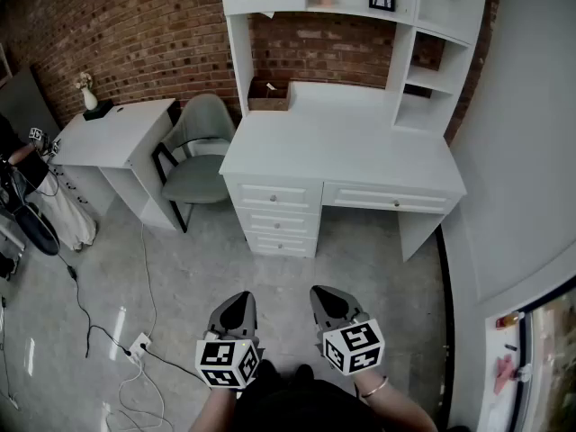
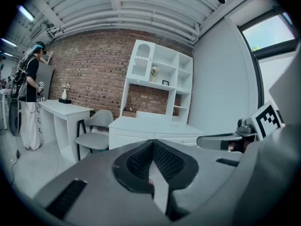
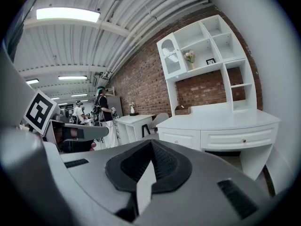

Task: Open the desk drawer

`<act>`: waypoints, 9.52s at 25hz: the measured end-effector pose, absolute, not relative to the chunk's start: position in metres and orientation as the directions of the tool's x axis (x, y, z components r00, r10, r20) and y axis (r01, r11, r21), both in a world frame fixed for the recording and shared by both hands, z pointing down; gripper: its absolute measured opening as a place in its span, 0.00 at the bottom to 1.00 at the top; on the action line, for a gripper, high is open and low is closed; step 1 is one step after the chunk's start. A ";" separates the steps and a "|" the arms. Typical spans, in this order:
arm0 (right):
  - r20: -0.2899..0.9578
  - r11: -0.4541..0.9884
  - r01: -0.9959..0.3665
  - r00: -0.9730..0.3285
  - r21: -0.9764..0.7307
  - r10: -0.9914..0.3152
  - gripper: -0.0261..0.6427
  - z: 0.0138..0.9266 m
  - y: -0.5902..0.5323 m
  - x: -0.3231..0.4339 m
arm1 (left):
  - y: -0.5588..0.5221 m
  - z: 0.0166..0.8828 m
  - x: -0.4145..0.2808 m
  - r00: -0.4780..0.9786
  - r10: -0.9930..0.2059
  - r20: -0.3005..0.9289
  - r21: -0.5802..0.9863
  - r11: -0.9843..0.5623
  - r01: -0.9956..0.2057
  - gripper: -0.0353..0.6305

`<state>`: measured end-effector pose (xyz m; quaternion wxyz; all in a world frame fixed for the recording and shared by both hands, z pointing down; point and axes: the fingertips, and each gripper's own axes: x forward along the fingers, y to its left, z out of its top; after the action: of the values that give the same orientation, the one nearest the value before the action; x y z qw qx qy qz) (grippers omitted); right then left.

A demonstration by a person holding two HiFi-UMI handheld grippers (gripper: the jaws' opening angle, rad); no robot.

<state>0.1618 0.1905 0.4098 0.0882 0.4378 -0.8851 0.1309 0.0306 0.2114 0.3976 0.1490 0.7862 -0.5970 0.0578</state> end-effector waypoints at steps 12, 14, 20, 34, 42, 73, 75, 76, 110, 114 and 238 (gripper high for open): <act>0.190 0.592 -0.787 -0.616 -0.172 -0.764 0.05 0.391 0.189 0.181 | 0.210 0.390 0.037 0.262 -0.932 0.250 0.152 -0.229 -0.961 0.07; 0.184 0.593 -0.784 -0.620 -0.182 -0.763 0.05 0.392 0.189 0.182 | 0.210 0.390 0.036 0.255 -0.934 0.250 0.150 -0.222 -0.963 0.07; 0.200 0.594 -0.787 -0.617 -0.168 -0.761 0.05 0.397 0.184 0.185 | 0.211 0.392 0.035 0.235 -0.939 0.253 0.157 -0.200 -0.967 0.07; 0.302 0.574 -0.806 -0.587 -0.141 -0.751 0.14 0.419 0.127 0.159 | 0.165 0.411 0.014 0.233 -0.928 0.291 0.197 -0.180 -0.964 0.07; 0.337 0.550 -0.805 -0.593 -0.222 -0.731 0.22 0.445 0.065 0.120 | 0.102 0.424 -0.019 0.236 -0.917 0.322 0.164 -0.191 -0.968 0.07; 0.626 0.316 -0.935 -0.343 -0.159 -0.700 0.26 0.586 -0.167 0.012 | -0.116 0.496 -0.140 0.336 -0.821 0.461 0.241 -0.249 -0.938 0.07; 0.638 0.304 -0.941 -0.325 -0.148 -0.698 0.26 0.595 -0.178 0.011 | -0.123 0.500 -0.144 0.341 -0.818 0.463 0.254 -0.247 -0.935 0.07; 0.646 0.299 -0.944 -0.314 -0.137 -0.696 0.26 0.599 -0.184 0.011 | -0.127 0.502 -0.146 0.343 -0.819 0.461 0.265 -0.242 -0.933 0.07; 0.811 0.213 -0.977 -0.135 -0.013 -0.569 0.21 0.706 -0.276 0.009 | -0.149 0.555 -0.177 0.282 -0.801 0.528 0.303 -0.132 -0.944 0.07; 0.816 0.235 -0.972 -0.137 -0.002 -0.562 0.17 0.709 -0.275 0.007 | -0.150 0.557 -0.175 0.283 -0.799 0.530 0.304 -0.132 -0.944 0.07; 0.603 0.504 -0.836 -0.521 -0.218 -0.604 0.05 0.571 0.004 0.018 | 0.012 0.522 -0.098 0.277 -0.817 0.505 0.275 -0.152 -0.949 0.07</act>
<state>0.0177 0.0038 0.5709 0.2321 0.4306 -0.8356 0.2500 -0.0977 0.0119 0.5217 0.2770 0.7497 -0.5891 0.1193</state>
